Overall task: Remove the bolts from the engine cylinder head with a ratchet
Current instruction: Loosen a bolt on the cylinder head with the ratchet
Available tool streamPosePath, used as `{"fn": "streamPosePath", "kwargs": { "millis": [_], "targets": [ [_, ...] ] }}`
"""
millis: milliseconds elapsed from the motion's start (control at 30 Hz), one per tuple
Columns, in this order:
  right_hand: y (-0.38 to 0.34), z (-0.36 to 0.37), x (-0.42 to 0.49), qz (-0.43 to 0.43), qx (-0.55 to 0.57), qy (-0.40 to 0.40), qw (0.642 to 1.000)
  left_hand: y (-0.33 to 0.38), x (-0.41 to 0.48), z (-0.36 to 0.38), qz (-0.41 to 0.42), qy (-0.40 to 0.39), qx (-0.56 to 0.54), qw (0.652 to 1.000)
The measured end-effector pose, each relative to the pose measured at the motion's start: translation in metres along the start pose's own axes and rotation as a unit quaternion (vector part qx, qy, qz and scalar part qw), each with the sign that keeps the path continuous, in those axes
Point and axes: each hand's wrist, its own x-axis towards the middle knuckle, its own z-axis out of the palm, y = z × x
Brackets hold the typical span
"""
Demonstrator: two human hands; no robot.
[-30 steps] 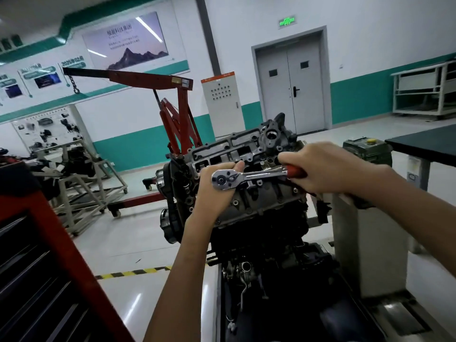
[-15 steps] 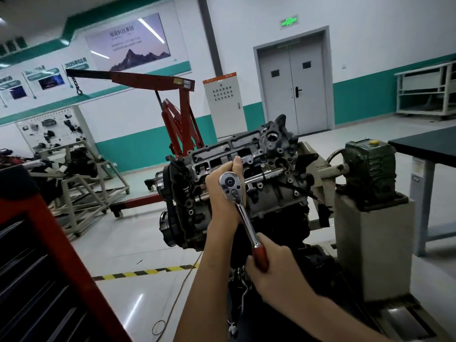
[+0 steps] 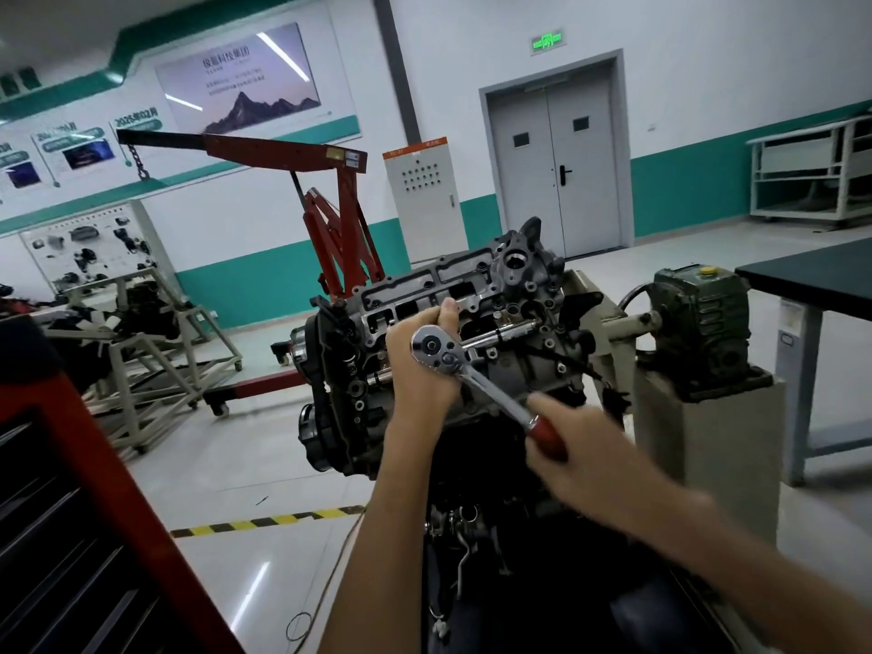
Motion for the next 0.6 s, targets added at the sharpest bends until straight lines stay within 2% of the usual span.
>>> {"fn": "streamPosePath", "kwargs": {
  "millis": [100, 167, 200, 267, 367, 467, 533, 600],
  "targets": [
    [-0.034, 0.051, -0.024, 0.074, 0.214, 0.012, 0.974, 0.003, -0.002, 0.012, 0.013, 0.047, -0.003, 0.999],
    [-0.046, 0.071, -0.026, 0.087, 0.271, 0.019, 0.959, 0.002, -0.002, 0.013, 0.020, 0.058, 0.014, 0.998],
    [-0.045, 0.071, -0.024, 0.086, 0.264, 0.013, 0.961, 0.000, -0.002, 0.012, 0.019, 0.054, 0.015, 0.998],
    [-0.029, 0.051, -0.017, 0.053, 0.193, -0.005, 0.980, -0.002, -0.001, 0.004, 0.008, 0.018, -0.002, 1.000],
    [0.004, -0.006, 0.007, -0.029, 0.036, -0.074, 0.996, 0.000, 0.003, -0.015, 0.019, -0.099, 0.009, 0.995],
    [0.023, -0.062, 0.052, -0.117, -0.164, -0.101, 0.974, 0.004, 0.011, -0.025, 0.028, -0.192, 0.049, 0.980],
    [0.026, -0.081, 0.072, -0.151, -0.240, -0.073, 0.956, 0.007, 0.010, -0.022, 0.042, -0.192, 0.066, 0.978],
    [0.027, -0.080, 0.071, -0.142, -0.236, -0.066, 0.959, 0.007, 0.006, -0.016, 0.045, -0.142, 0.054, 0.987]
  ]
}}
